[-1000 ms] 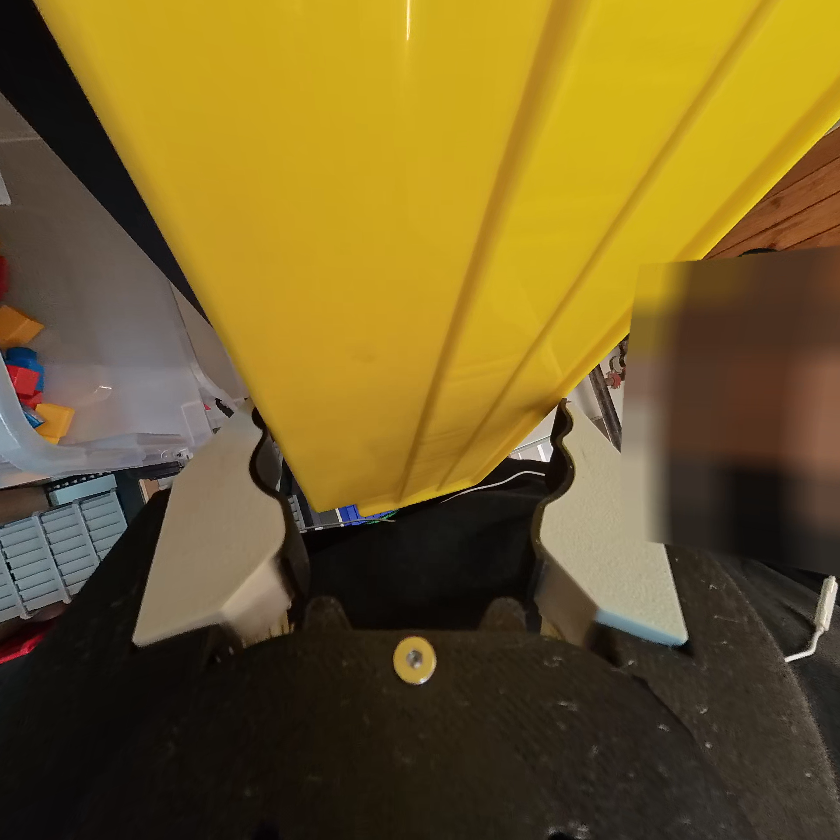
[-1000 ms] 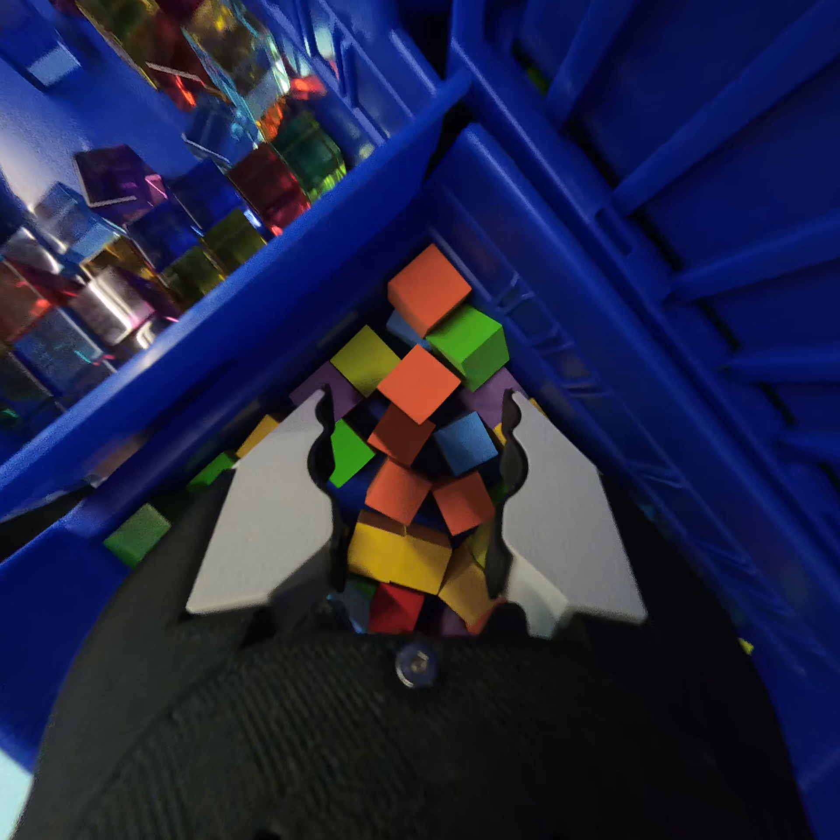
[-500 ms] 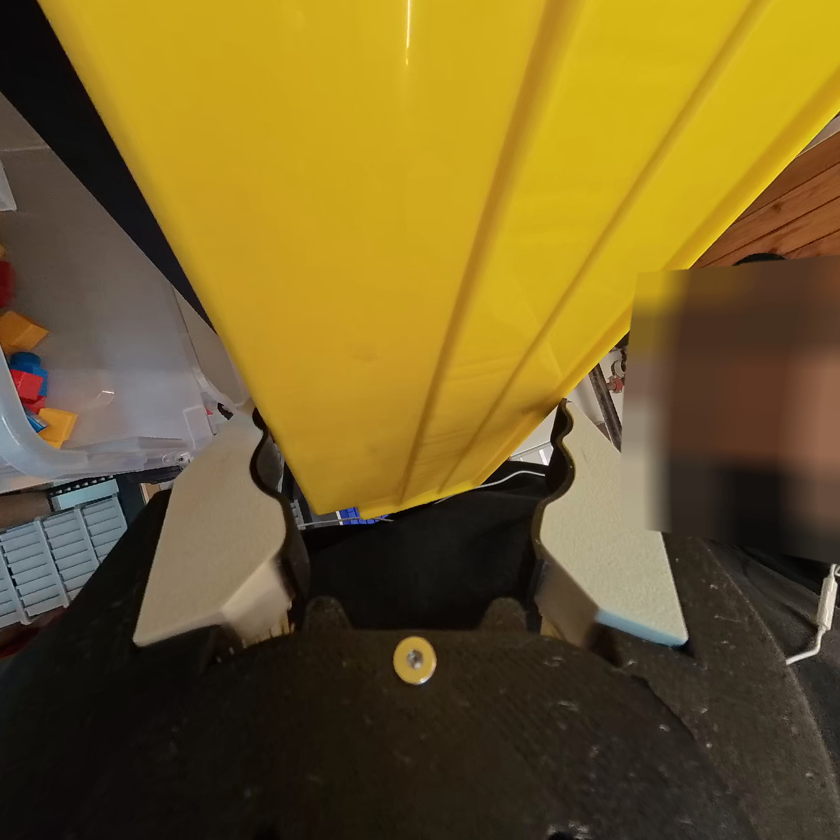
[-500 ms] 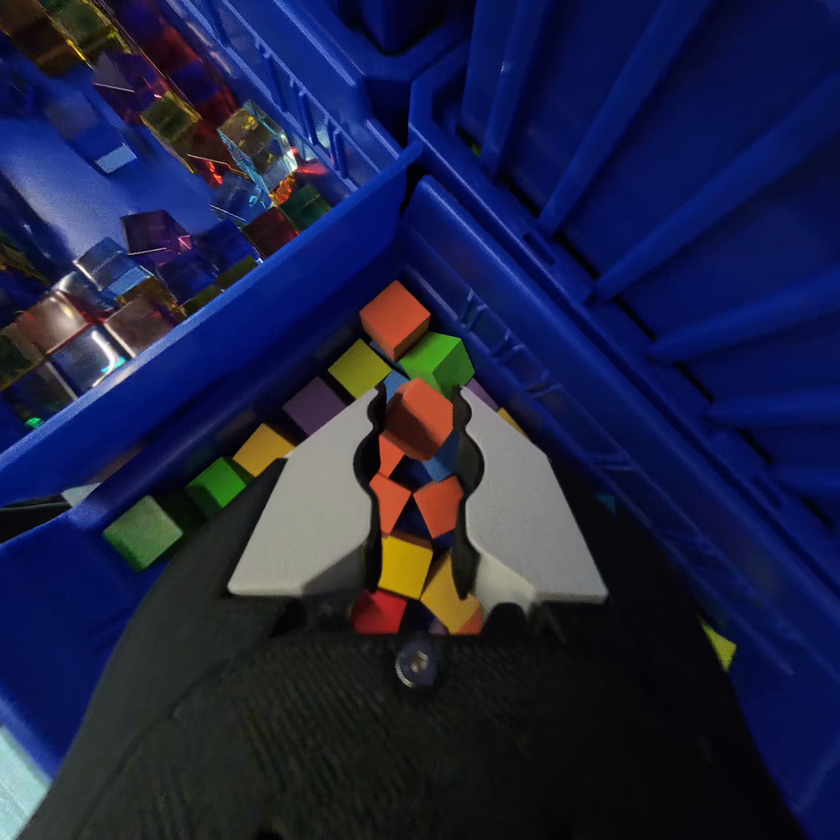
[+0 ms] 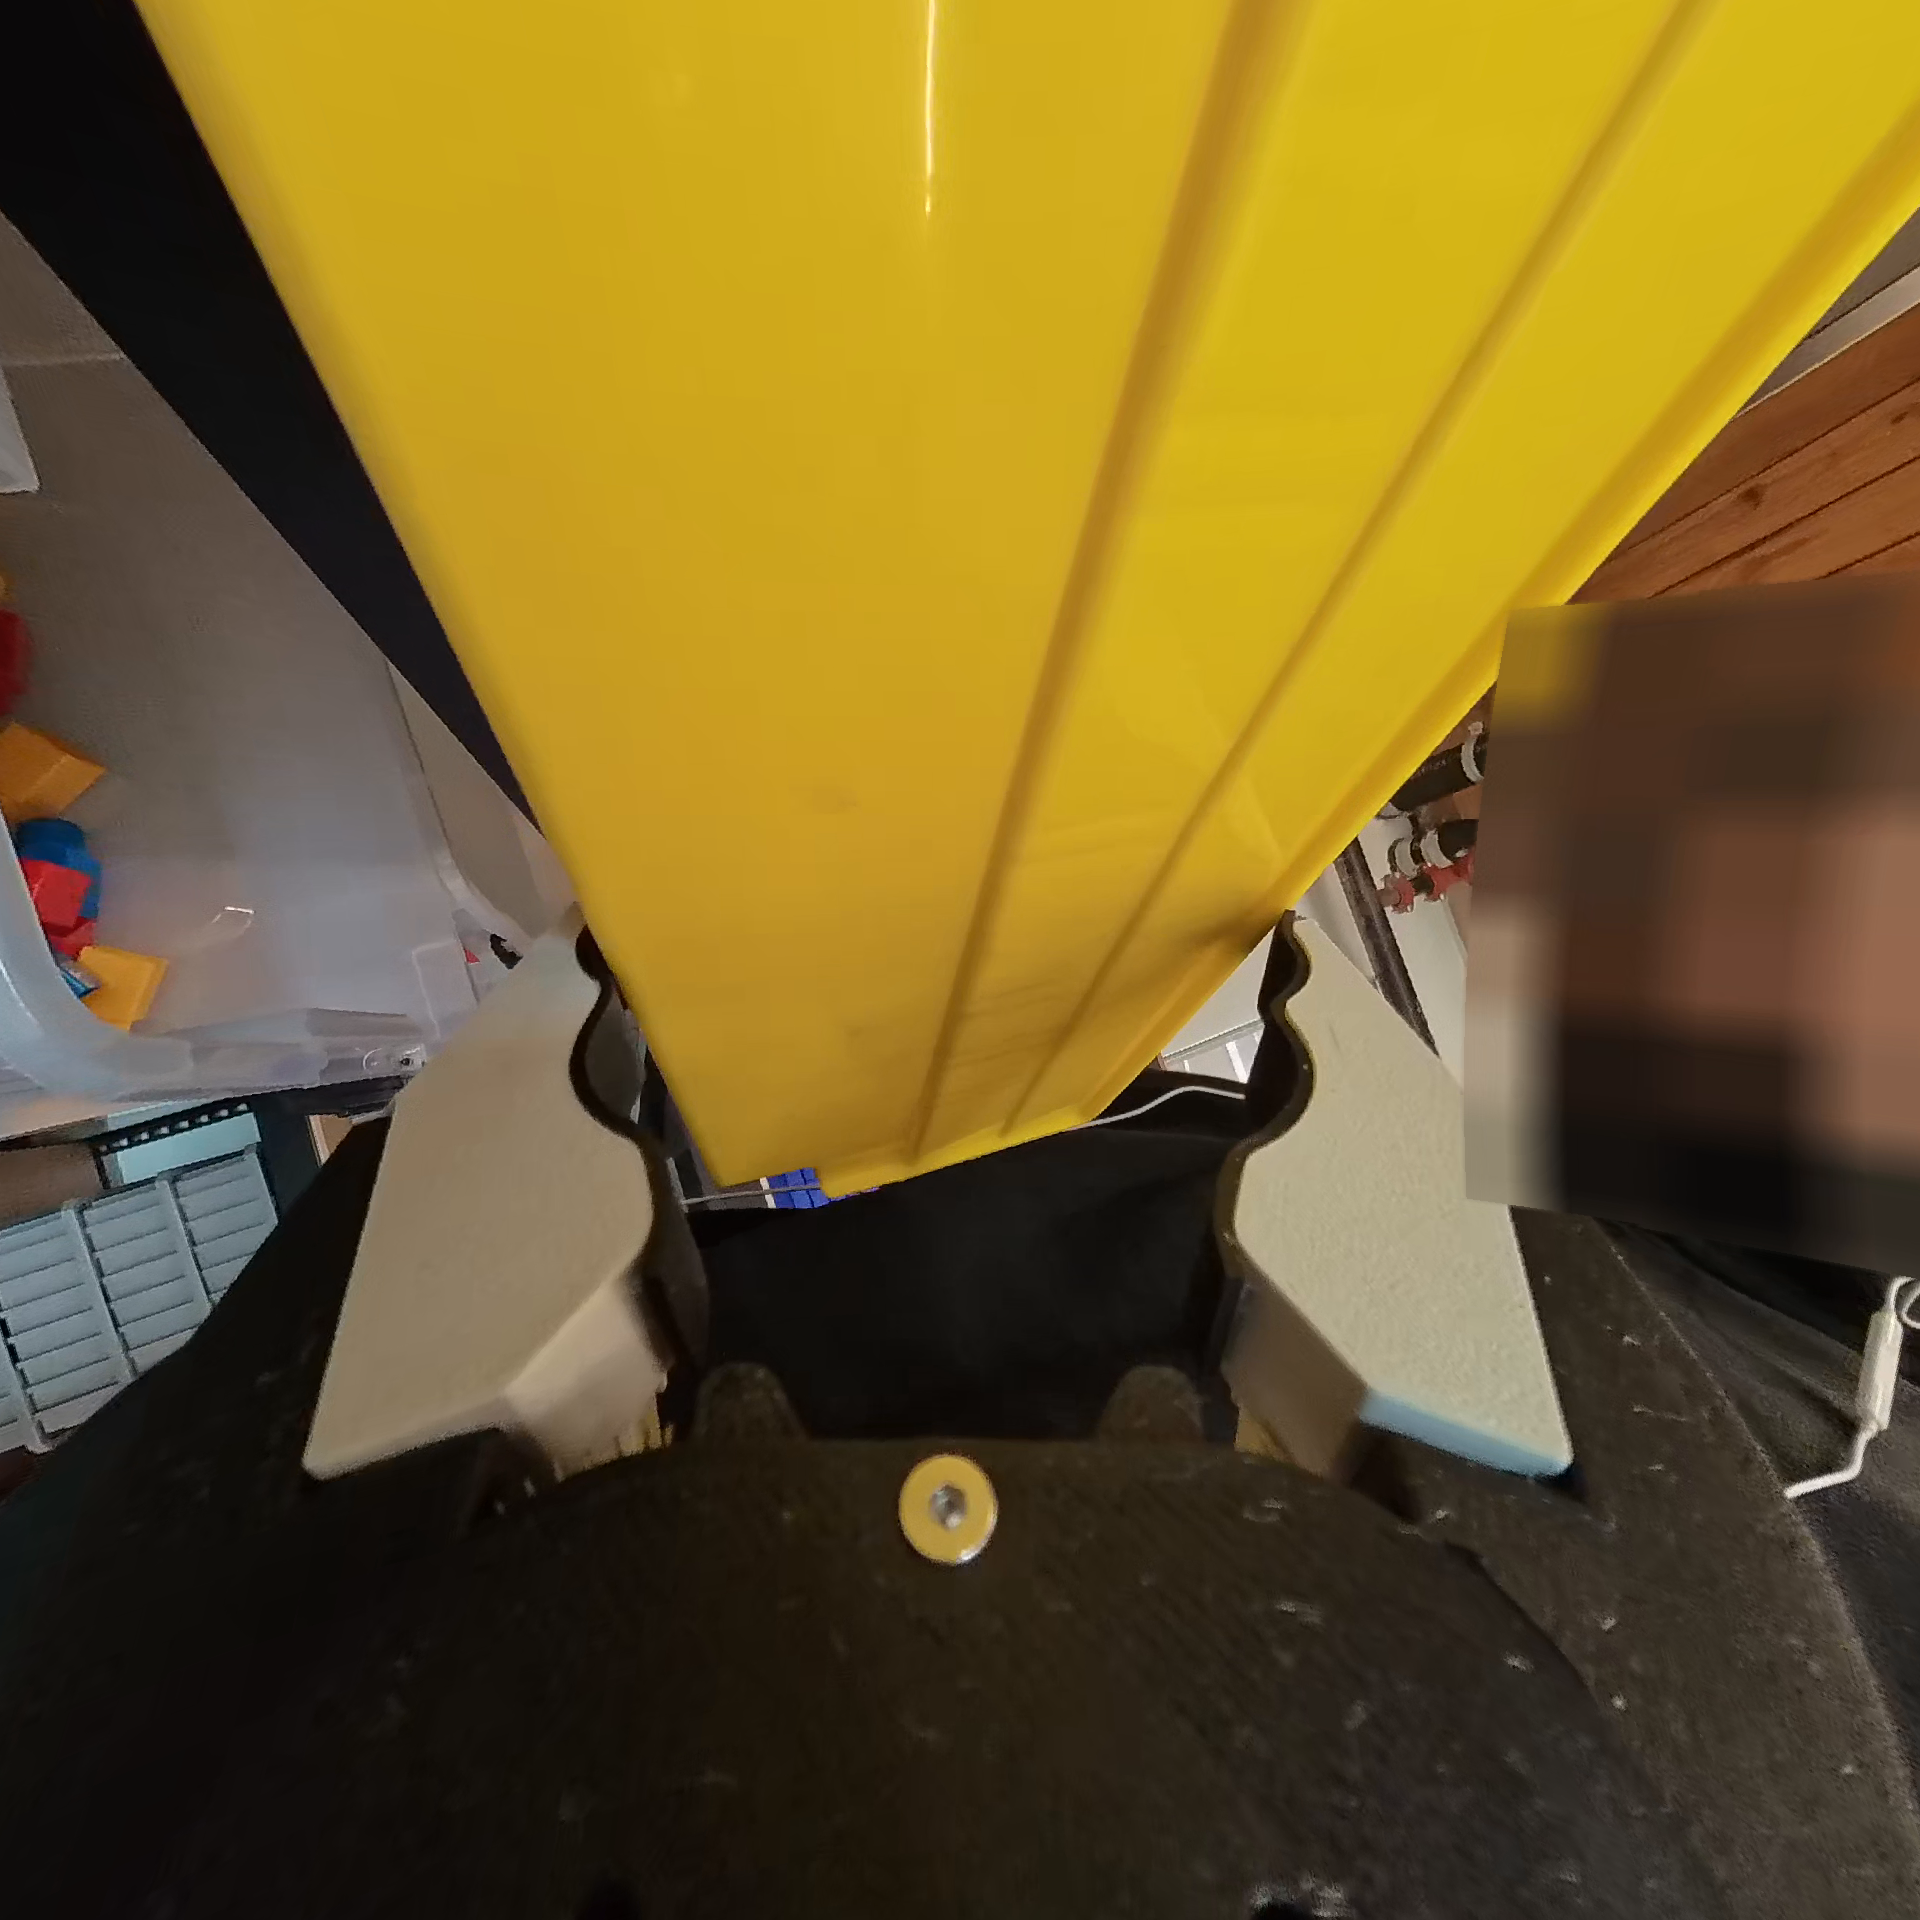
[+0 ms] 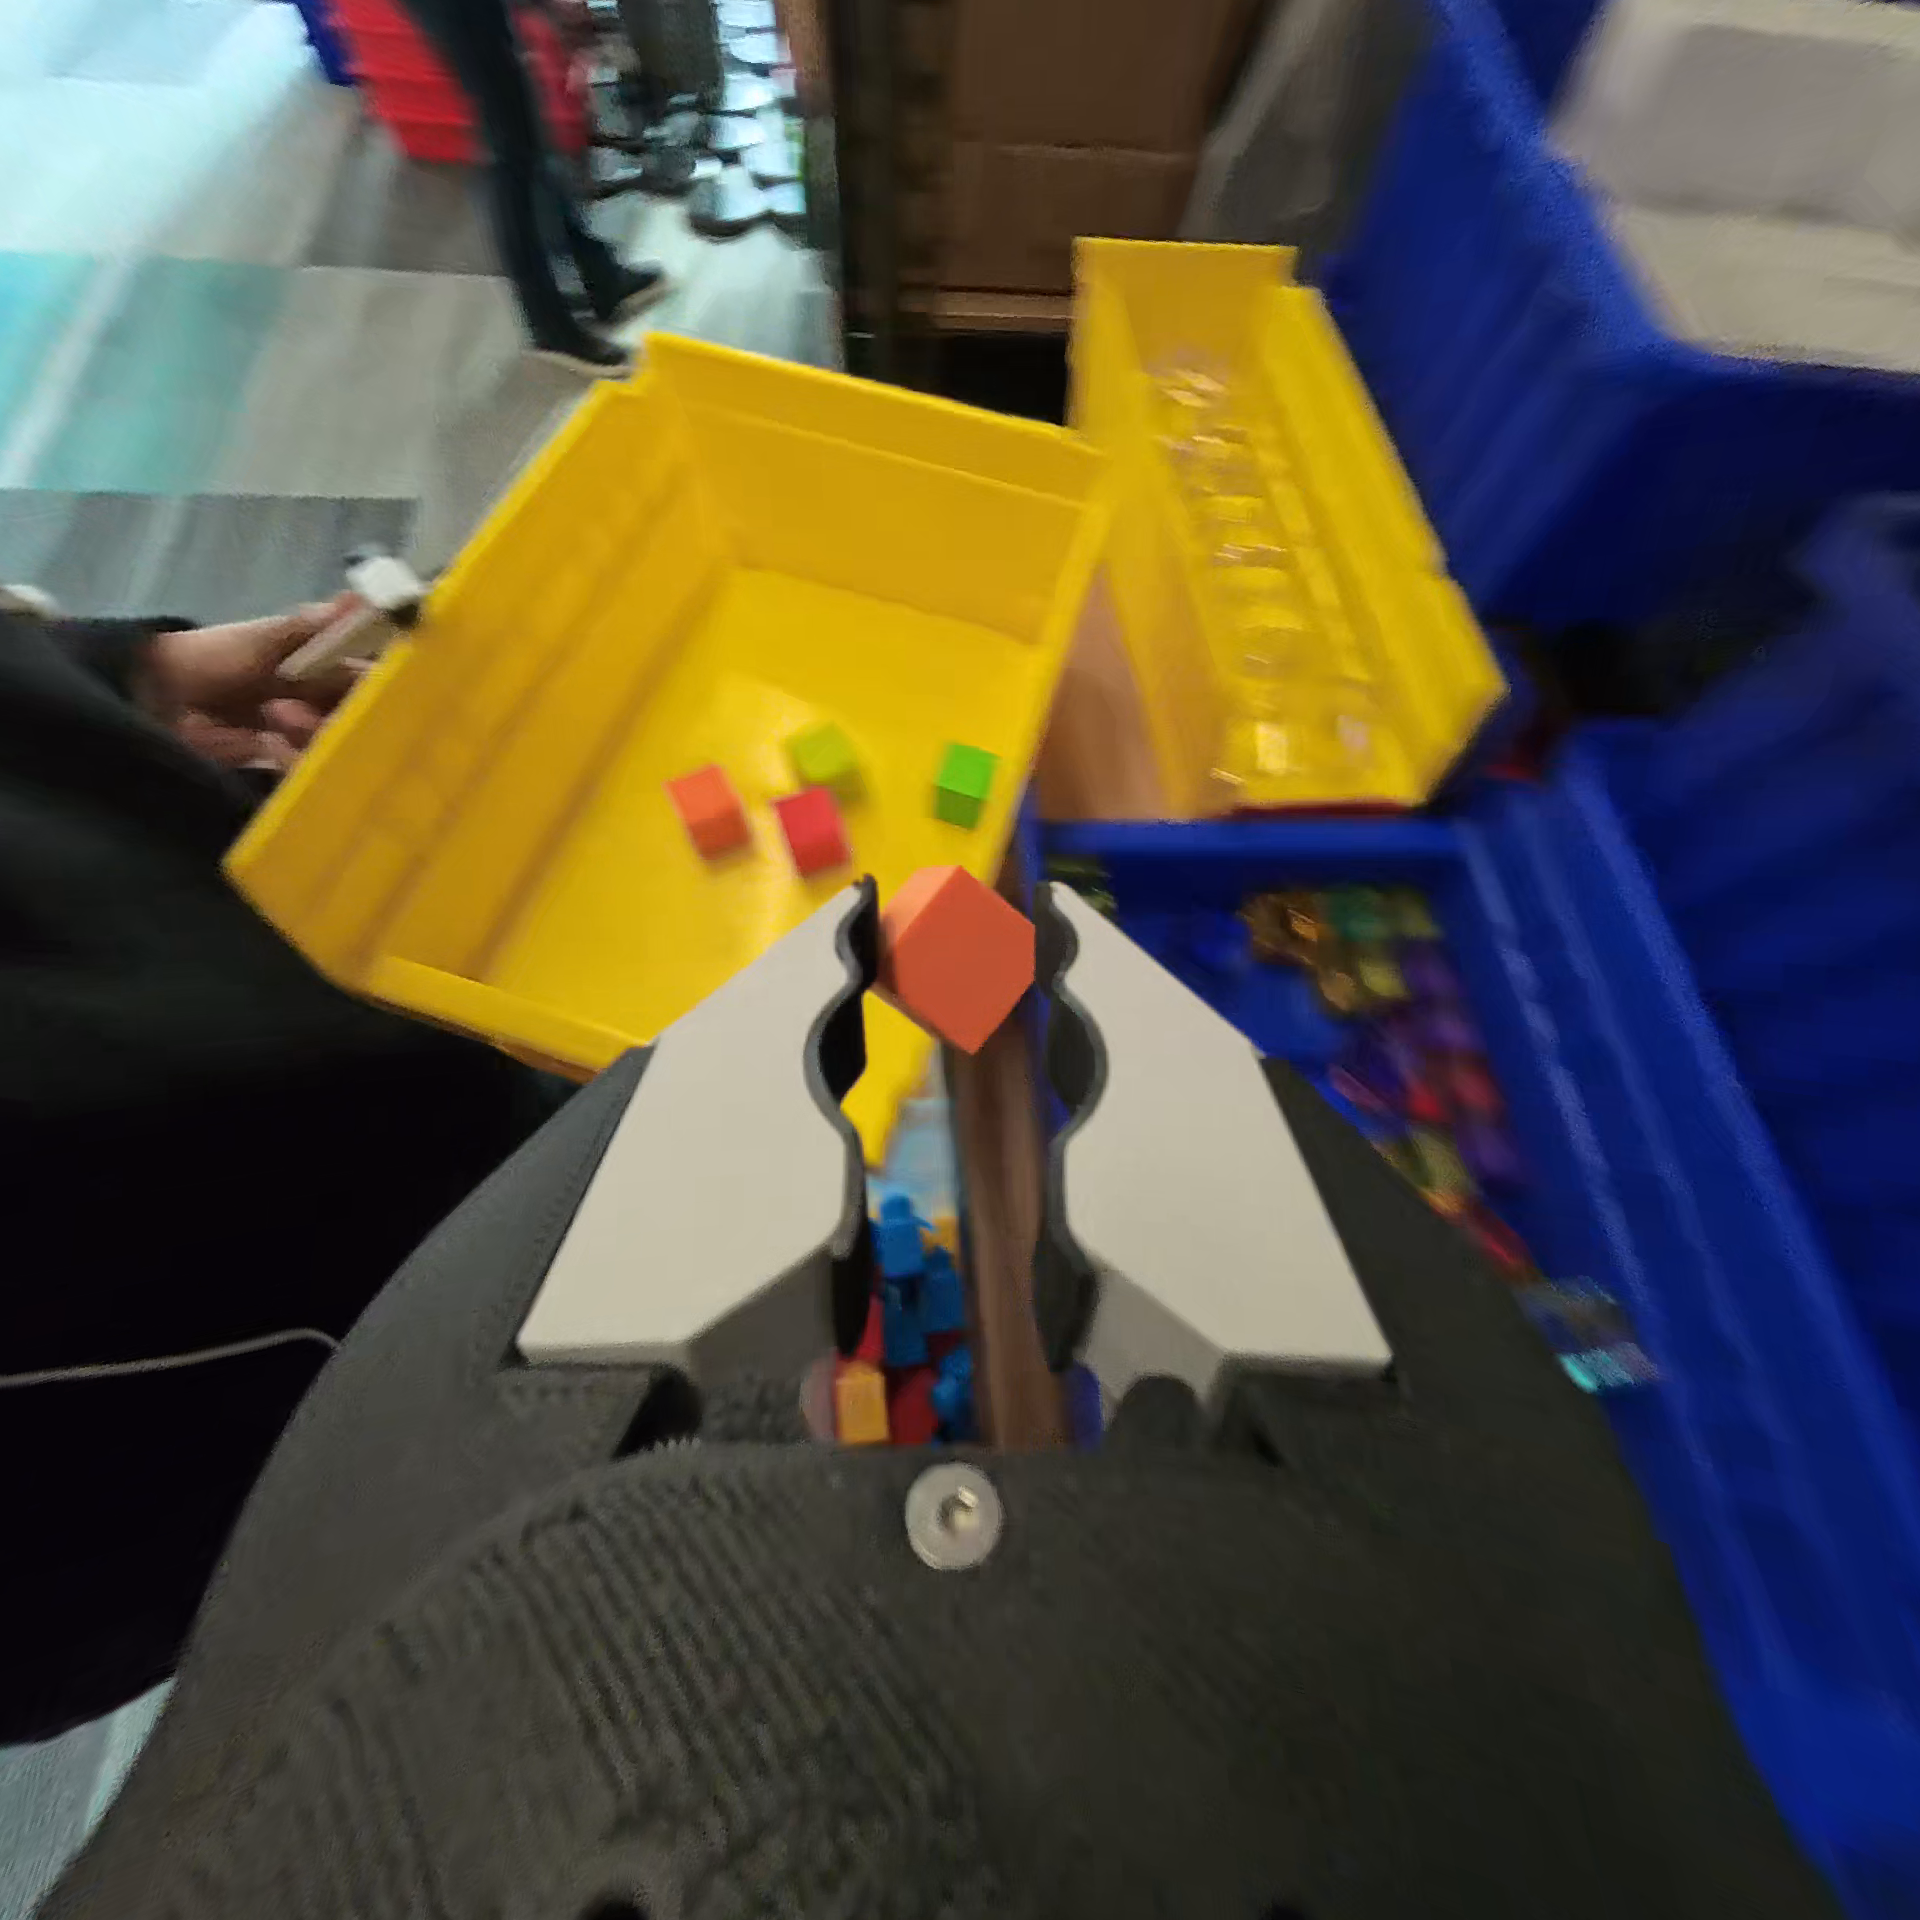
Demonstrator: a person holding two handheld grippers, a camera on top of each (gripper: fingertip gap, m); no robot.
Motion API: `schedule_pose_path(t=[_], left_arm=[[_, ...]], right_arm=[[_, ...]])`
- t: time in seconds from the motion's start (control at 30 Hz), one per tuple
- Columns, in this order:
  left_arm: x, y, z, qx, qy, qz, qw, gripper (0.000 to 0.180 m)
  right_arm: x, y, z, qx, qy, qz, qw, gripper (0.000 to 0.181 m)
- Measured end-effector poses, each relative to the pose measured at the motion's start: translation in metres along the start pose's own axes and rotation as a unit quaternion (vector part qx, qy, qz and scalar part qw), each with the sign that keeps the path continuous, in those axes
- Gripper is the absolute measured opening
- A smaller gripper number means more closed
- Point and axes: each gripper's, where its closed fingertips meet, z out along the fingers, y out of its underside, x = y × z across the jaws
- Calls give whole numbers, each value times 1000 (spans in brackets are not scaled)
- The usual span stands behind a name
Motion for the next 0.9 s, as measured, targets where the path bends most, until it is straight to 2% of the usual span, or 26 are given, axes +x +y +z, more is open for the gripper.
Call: schedule_pose_path(t=[0.1, 0.2, 0.23, 0.3, 0.47, 0.57, 0.63, 0.77, 0.9], left_arm=[[0, 1, 1, -6, 0, 3, 1000, 119], [0, 1, 1, -5, 0, 3, 1000, 119], [0, 1, 1, -5, -1, 3, 1000, 119], [-1, 2, 2, -4, -1, 3, 1000, 119], [-1, 2, 2, 2, -2, 5, 1000, 119], [0, 2, 2, 5, -2, 5, 1000, 119], [0, 1, 2, 8, -2, 5, 1000, 119], [0, -1, 2, 16, -4, 4, 1000, 119], [0, -3, 1, 29, -7, 4, 1000, 119]], right_arm=[[-41, -2, 45, -13, -81, 8, 997, 30], [-51, 9, 64, -29, -106, 47, 993, 67], [-48, 16, 63, -41, -101, 52, 993, 68], [-30, 28, 49, -61, -63, 58, 994, 67], [57, 52, -47, -27, 105, 124, 986, 60], [127, 106, -131, -49, 260, 162, 951, 56], [159, 154, -174, -83, 319, 193, 924, 55], [174, 203, -176, -79, 284, 265, 918, 55], [186, 228, -150, -164, 279, 218, 921, 57]])
